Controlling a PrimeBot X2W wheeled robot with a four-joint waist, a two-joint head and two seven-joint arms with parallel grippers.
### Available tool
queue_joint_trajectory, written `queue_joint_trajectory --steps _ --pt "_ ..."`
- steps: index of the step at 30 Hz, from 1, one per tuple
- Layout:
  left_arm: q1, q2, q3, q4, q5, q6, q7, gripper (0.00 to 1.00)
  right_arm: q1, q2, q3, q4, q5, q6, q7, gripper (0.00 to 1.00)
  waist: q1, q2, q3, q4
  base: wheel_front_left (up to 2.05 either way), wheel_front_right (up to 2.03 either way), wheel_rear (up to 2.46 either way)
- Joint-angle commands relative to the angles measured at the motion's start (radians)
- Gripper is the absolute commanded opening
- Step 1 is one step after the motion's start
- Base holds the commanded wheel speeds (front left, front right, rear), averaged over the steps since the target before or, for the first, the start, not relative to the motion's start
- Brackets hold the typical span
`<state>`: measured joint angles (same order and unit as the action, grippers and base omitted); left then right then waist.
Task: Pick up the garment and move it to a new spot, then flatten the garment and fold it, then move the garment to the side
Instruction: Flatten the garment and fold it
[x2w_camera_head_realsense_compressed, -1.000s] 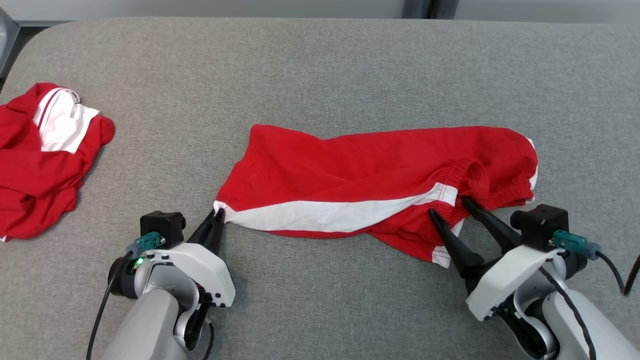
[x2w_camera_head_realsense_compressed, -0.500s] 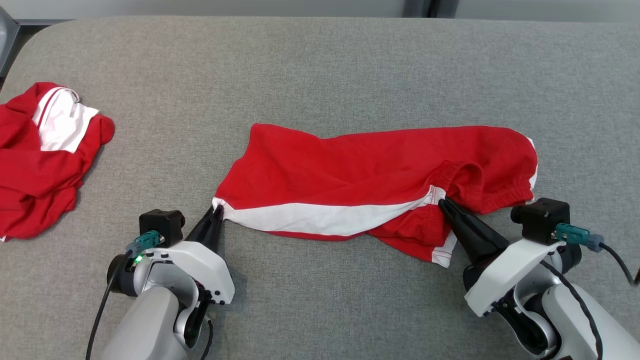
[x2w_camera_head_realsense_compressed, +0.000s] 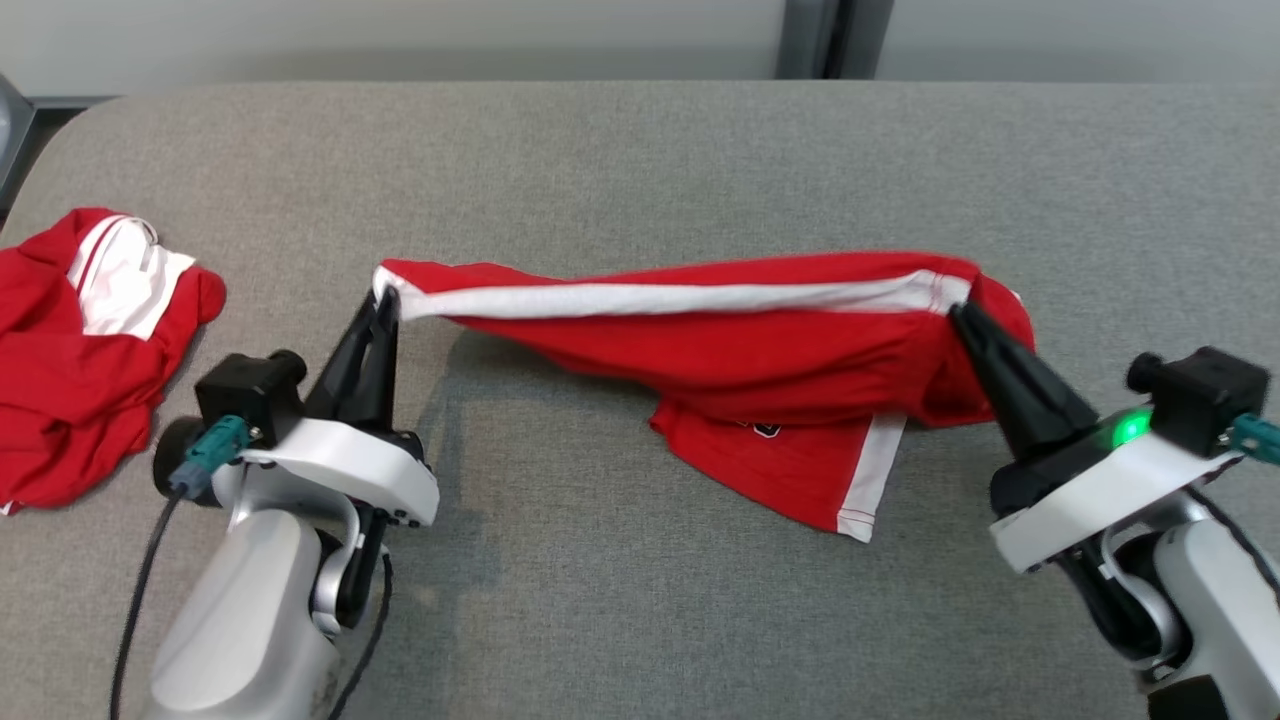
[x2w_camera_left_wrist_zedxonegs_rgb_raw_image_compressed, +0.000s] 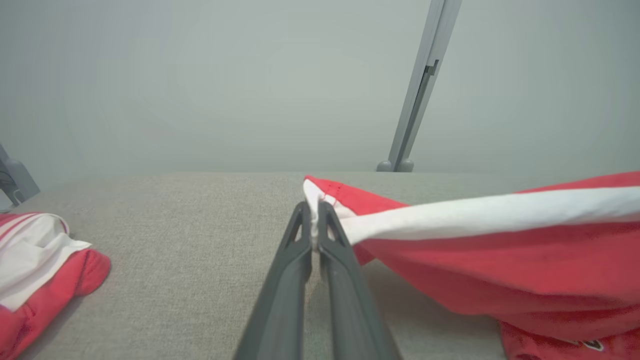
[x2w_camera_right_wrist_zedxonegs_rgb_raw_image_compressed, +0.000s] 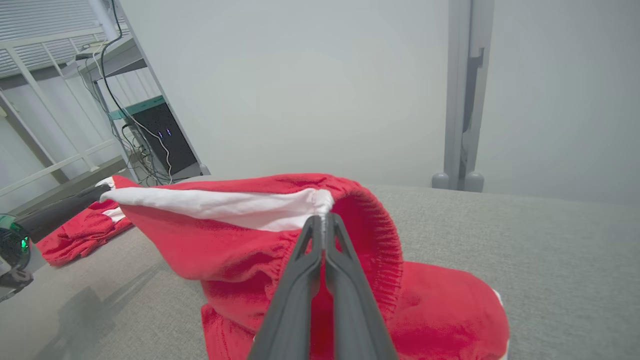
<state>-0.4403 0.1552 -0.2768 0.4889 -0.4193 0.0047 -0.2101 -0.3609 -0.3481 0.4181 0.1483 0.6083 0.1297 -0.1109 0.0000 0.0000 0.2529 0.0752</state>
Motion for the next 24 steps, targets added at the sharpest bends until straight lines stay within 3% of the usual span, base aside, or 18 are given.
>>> queue_joint_trajectory --steps 1,10,17,24 --pt "-0.022 0.021 0.010 -0.051 0.011 0.012 -0.011 0.00 -0.014 -0.017 -0.028 -0.023 -0.016 0.002 -0.020 0.00 0.0000 0.0000 -0.025 -0.016 0.00 0.00 0.00" --pt "-0.092 0.070 0.024 -0.293 0.036 0.037 0.027 0.00 -0.070 -0.073 -0.150 -0.125 -0.065 0.001 -0.044 0.00 0.0000 0.0000 -0.086 -0.063 0.00 0.00 0.00" --pt "-0.246 0.100 0.005 -0.443 0.073 0.037 0.105 0.00 -0.203 -0.107 -0.223 -0.195 -0.080 0.001 -0.016 0.00 0.0000 0.0000 -0.136 -0.109 0.00 0.00 0.00" --pt "-0.357 0.090 -0.016 -0.463 0.075 0.023 0.144 0.00 -0.278 -0.112 -0.233 -0.203 -0.063 0.001 0.010 0.00 0.0000 0.0000 -0.134 -0.124 0.00 0.00 0.00"
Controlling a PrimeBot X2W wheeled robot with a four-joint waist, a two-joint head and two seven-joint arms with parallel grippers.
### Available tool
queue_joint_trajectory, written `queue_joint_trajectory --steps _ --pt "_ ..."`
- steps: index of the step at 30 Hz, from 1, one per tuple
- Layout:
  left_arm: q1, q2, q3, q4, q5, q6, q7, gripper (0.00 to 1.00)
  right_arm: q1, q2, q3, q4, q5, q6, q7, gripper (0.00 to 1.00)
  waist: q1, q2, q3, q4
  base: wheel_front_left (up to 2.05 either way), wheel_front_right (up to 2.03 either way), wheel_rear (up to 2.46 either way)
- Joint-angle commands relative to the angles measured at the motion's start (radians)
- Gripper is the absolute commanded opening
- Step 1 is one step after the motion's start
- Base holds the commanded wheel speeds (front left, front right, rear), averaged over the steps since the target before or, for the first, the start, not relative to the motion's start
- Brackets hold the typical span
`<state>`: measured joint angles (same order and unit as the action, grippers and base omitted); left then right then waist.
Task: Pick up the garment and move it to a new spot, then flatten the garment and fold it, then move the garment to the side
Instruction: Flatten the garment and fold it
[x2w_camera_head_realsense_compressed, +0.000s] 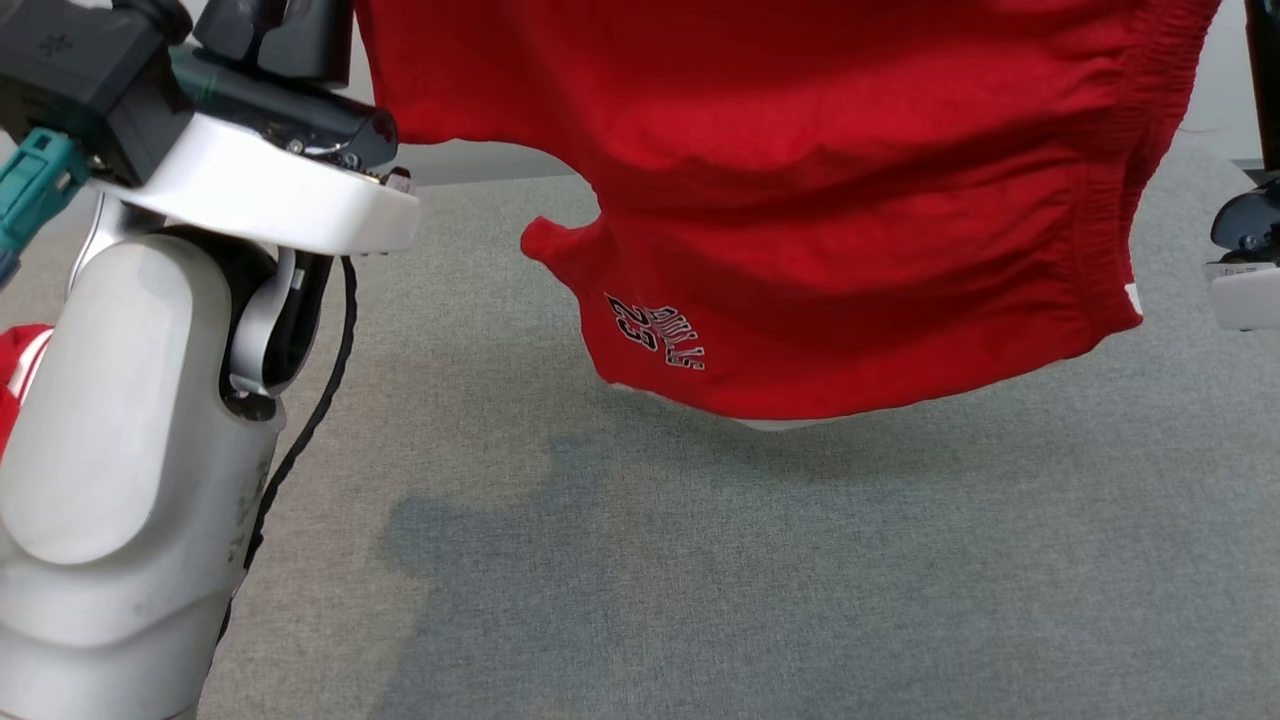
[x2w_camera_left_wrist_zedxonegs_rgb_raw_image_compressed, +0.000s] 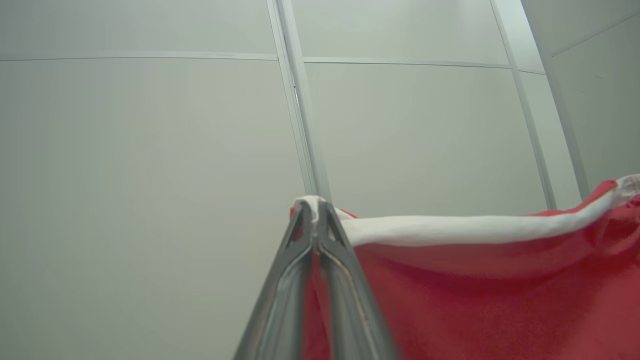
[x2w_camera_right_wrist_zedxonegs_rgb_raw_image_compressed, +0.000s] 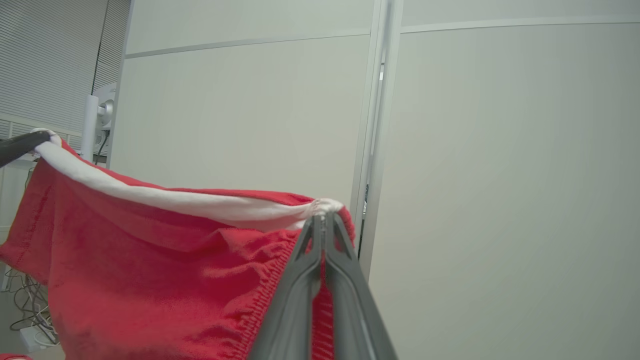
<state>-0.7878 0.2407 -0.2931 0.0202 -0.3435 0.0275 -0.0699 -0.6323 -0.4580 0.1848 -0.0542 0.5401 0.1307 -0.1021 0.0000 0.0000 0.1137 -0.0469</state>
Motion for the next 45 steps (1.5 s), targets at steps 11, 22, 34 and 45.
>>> queue_joint_trajectory --steps 11,22,34,45 --pt "-0.177 -0.035 -0.025 0.113 -0.007 -0.039 -0.031 0.00 -0.146 -0.010 0.044 0.071 0.049 0.000 -0.005 0.00 0.0000 0.0000 0.152 -0.004 0.00 0.00 0.00" --pt "-0.544 -0.093 -0.026 0.477 -0.012 -0.106 -0.131 0.00 -0.543 0.032 0.190 0.363 0.096 0.000 -0.091 0.00 0.0000 0.0000 0.302 -0.020 0.00 0.00 0.00" --pt "-0.691 -0.158 -0.047 0.935 -0.062 -0.141 -0.179 0.00 -0.745 0.165 0.373 0.777 0.175 0.000 -0.158 0.00 0.0000 0.0000 0.340 -0.023 0.00 0.00 0.00" --pt "-0.552 -0.181 -0.042 1.084 -0.129 -0.157 -0.195 0.00 -0.614 0.174 0.442 0.796 0.243 0.000 -0.165 0.00 0.0000 0.0000 0.386 -0.005 0.00 0.00 0.00"
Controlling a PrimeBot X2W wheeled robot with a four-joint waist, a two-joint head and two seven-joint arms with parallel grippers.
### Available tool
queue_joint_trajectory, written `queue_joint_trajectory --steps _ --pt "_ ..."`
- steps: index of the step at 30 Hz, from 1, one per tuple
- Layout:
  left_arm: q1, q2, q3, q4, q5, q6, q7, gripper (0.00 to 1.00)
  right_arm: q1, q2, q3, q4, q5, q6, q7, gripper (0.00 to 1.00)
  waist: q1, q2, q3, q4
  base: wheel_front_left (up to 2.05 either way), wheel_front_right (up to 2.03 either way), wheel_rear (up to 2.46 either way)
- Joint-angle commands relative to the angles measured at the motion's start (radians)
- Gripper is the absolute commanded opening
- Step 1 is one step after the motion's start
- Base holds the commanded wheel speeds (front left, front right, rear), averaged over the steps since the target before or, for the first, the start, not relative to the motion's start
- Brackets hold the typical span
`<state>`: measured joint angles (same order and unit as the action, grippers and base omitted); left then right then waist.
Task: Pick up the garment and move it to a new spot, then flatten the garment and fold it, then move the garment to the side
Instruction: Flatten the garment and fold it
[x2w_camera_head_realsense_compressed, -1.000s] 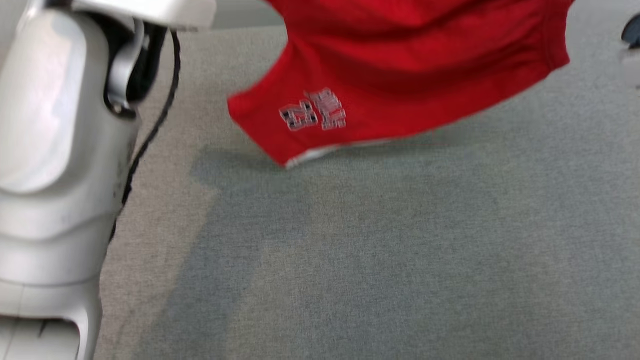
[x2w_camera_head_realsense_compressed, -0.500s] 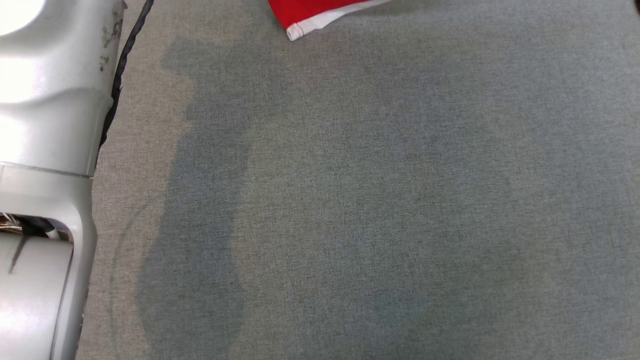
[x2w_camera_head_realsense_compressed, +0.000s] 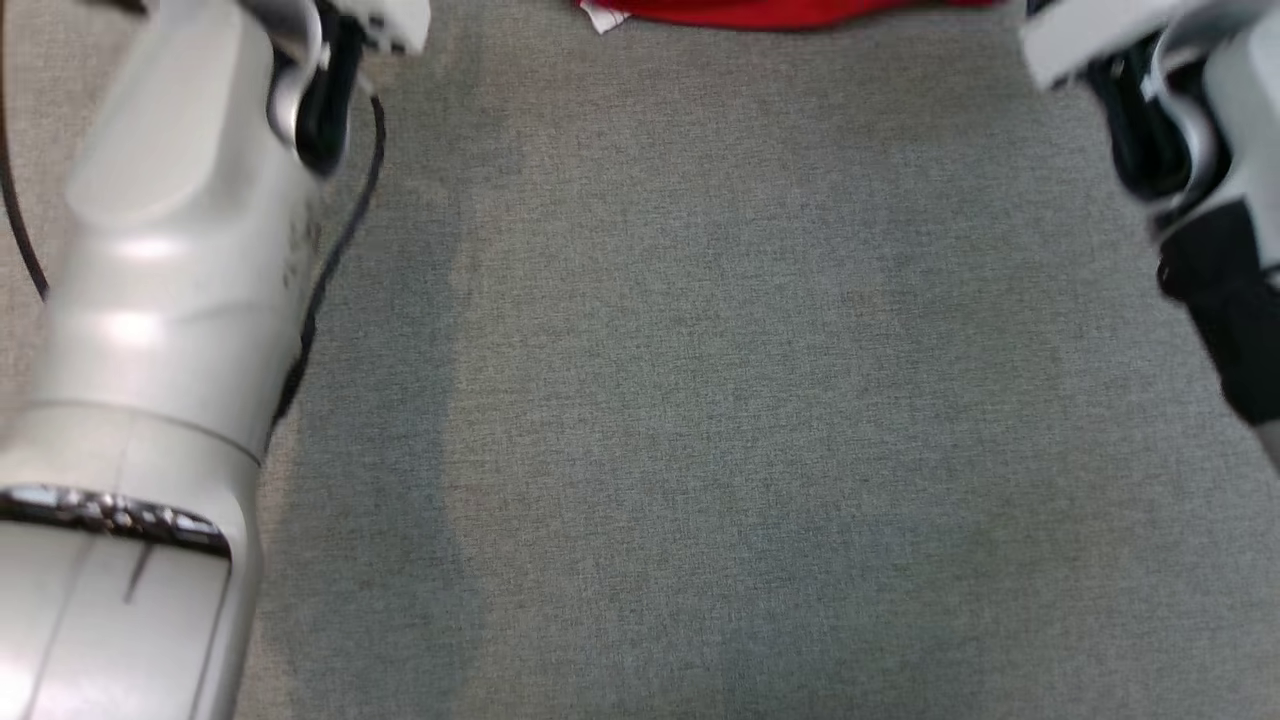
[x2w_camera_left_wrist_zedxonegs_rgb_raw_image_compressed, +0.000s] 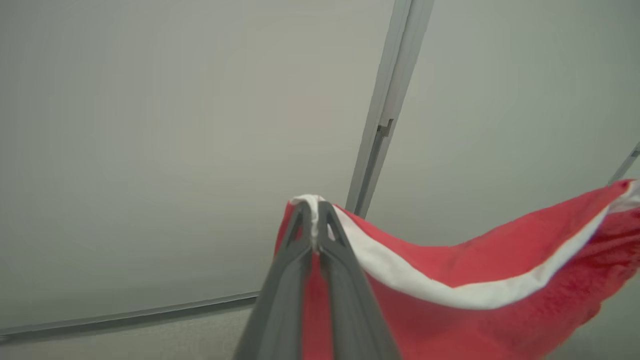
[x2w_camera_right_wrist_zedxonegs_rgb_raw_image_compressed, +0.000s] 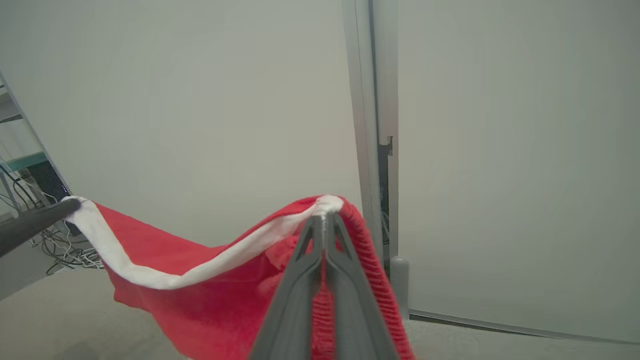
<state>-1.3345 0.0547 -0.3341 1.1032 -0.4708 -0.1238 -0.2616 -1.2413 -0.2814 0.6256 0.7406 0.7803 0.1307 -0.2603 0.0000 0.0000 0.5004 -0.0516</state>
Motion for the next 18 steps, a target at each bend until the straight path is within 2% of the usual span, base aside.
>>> queue_joint_trajectory --steps 1,6,15,18 --pt "0.026 0.004 0.010 -0.017 -0.008 -0.007 -0.003 0.00 0.028 -0.005 -0.005 -0.017 -0.001 0.000 -0.007 0.00 0.0000 0.0000 -0.002 0.000 0.00 0.00 0.00" --pt "0.222 0.008 0.054 -0.096 0.000 -0.007 -0.003 0.00 0.219 -0.012 -0.060 -0.112 -0.032 0.000 -0.006 0.00 0.0000 0.0000 -0.023 0.005 0.00 0.00 0.00" --pt "0.602 0.005 0.130 -0.341 0.054 -0.008 -0.002 0.00 0.608 0.003 -0.180 -0.321 -0.114 0.000 -0.006 0.00 0.0000 0.0000 -0.114 0.013 0.00 0.00 0.00" --pt "0.714 0.025 0.136 -0.416 0.081 -0.007 -0.002 0.00 0.739 0.020 -0.215 -0.396 -0.150 0.000 -0.006 0.00 0.0000 0.0000 -0.151 0.009 0.00 0.00 0.00"
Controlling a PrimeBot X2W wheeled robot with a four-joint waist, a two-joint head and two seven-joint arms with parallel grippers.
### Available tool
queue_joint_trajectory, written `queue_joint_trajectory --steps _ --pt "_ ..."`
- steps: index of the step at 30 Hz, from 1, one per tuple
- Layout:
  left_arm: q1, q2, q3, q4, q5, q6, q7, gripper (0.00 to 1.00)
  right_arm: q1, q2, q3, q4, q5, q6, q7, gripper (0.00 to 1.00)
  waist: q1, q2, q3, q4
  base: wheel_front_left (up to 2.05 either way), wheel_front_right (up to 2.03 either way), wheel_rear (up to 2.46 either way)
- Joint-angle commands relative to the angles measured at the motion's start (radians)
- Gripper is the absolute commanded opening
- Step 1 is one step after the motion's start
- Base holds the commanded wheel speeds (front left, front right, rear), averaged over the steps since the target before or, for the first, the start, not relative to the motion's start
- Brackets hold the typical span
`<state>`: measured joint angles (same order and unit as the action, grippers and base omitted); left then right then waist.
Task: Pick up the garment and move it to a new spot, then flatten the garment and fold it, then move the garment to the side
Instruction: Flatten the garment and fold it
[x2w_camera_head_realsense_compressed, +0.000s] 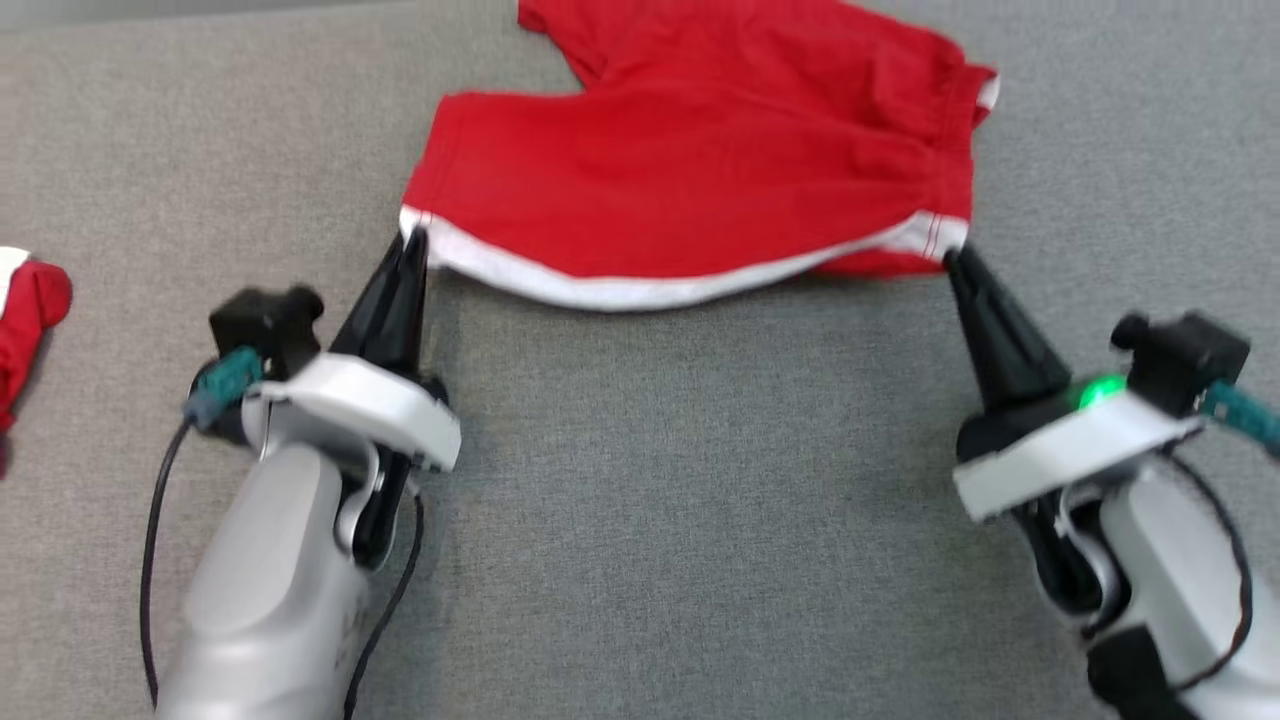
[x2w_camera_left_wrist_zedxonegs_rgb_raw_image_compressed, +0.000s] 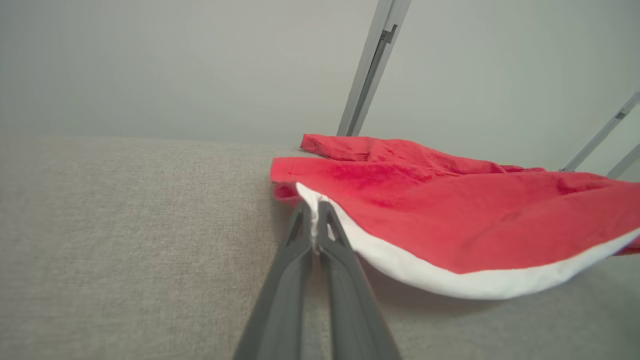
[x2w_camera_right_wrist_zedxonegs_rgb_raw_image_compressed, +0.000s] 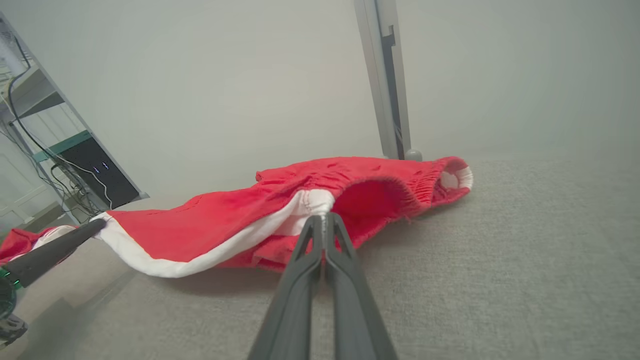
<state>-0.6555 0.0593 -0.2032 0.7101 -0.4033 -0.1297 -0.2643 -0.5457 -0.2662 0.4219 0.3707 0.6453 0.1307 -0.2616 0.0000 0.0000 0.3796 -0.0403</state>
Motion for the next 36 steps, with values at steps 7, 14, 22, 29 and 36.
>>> queue_joint_trajectory --steps 7,14,22,29,36 --pt "0.272 0.056 0.049 -0.218 0.033 0.018 0.000 0.00 0.294 0.040 -0.057 -0.168 -0.073 0.000 -0.004 0.00 0.0000 0.0000 -0.116 -0.018 0.00 0.00 0.00" --pt "0.476 0.075 0.068 -0.408 0.023 0.068 0.031 0.00 0.464 0.056 -0.079 -0.264 -0.112 0.000 -0.005 0.00 0.0000 0.0000 -0.180 -0.022 0.00 0.00 0.00" --pt "0.728 0.091 0.071 -0.714 0.021 0.158 0.161 0.00 0.663 0.045 -0.101 -0.361 -0.141 0.000 0.001 0.00 0.0000 0.0000 -0.253 -0.029 0.00 0.00 0.00" --pt "0.874 0.094 0.064 -0.935 0.032 0.229 0.259 0.00 0.771 0.057 -0.155 -0.455 -0.167 0.000 0.059 0.00 0.0000 0.0000 -0.297 -0.043 0.00 0.00 0.00" --pt "0.857 0.111 0.059 -0.982 0.035 0.234 0.302 0.00 0.771 0.082 -0.175 -0.476 -0.162 0.000 0.087 0.00 0.0000 0.0000 -0.288 -0.054 0.00 0.00 0.00"
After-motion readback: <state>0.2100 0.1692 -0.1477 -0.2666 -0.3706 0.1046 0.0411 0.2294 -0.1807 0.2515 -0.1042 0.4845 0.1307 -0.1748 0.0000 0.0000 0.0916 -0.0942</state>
